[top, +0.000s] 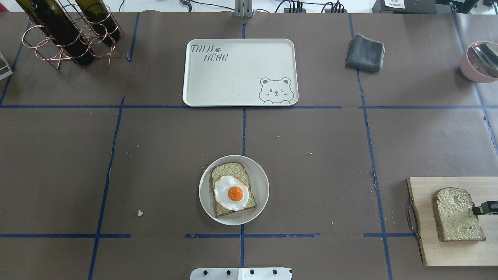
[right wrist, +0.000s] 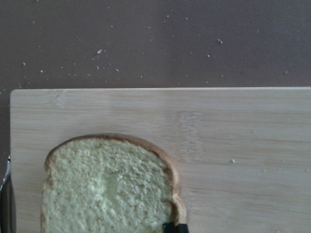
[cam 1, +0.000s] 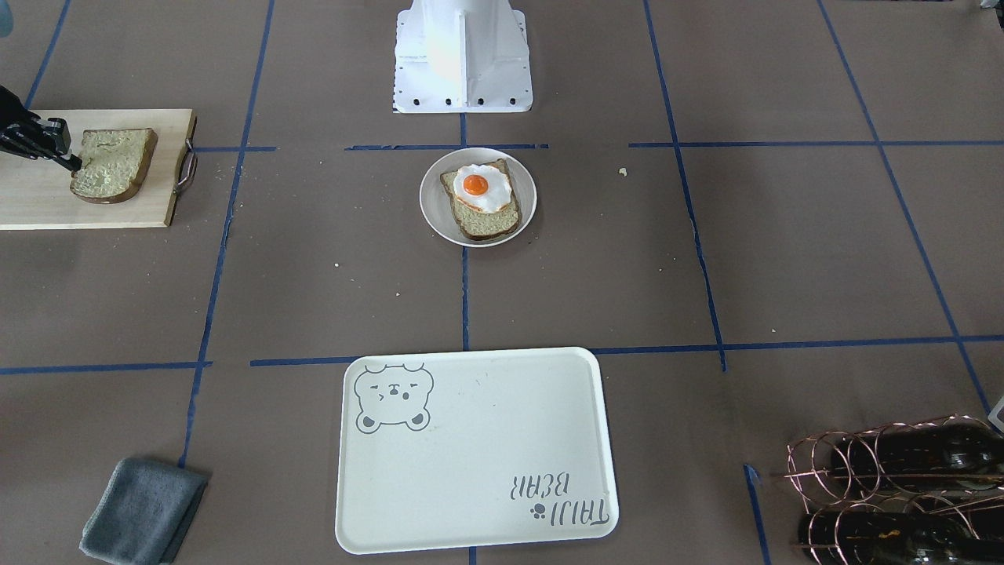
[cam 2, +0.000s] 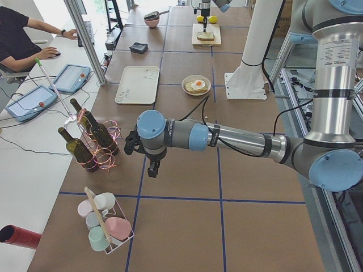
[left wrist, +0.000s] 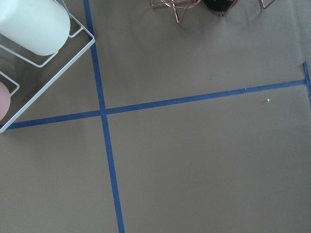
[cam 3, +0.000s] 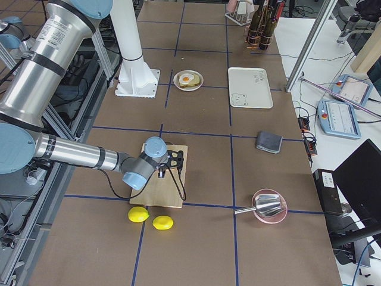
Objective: Make sandwich and place on tray
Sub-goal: 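Grasp the bread slice on the wooden board with the right gripper, then carry the bread slice with the right gripper over the egg-topped bread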
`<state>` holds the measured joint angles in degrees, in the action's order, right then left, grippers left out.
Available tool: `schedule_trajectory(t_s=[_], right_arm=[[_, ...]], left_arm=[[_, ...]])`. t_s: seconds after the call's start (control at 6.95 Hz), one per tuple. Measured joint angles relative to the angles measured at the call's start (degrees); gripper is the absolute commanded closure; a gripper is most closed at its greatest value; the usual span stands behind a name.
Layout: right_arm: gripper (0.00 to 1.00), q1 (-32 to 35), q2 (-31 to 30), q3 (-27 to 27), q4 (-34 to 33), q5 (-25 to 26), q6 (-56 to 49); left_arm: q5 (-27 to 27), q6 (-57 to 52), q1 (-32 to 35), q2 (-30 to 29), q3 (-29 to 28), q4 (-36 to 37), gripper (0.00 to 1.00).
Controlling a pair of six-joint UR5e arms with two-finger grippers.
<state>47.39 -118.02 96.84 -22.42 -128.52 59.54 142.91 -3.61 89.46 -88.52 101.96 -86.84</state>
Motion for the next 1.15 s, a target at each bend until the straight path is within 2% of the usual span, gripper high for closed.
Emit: schedule_trajectory(t_s=[0.29, 0.72, 1.15], right_arm=[[1.00, 0.5, 0.1, 0.7, 2.5, -2.3, 0.0], [1.00, 4.6, 2.1, 1.6, 8.6, -10.9, 2.4], [1.00, 5.8, 15.2, 4.3, 9.6, -15.1, 20.2]], left_arm=[[0.0, 0.0, 0.0, 0.0, 0.2, 0.0, 0.00], [0.0, 0.0, 0.0, 0.0, 0.1, 0.0, 0.00], [0.1, -0.2, 0.0, 0.0, -0.1, 0.0, 0.00]])
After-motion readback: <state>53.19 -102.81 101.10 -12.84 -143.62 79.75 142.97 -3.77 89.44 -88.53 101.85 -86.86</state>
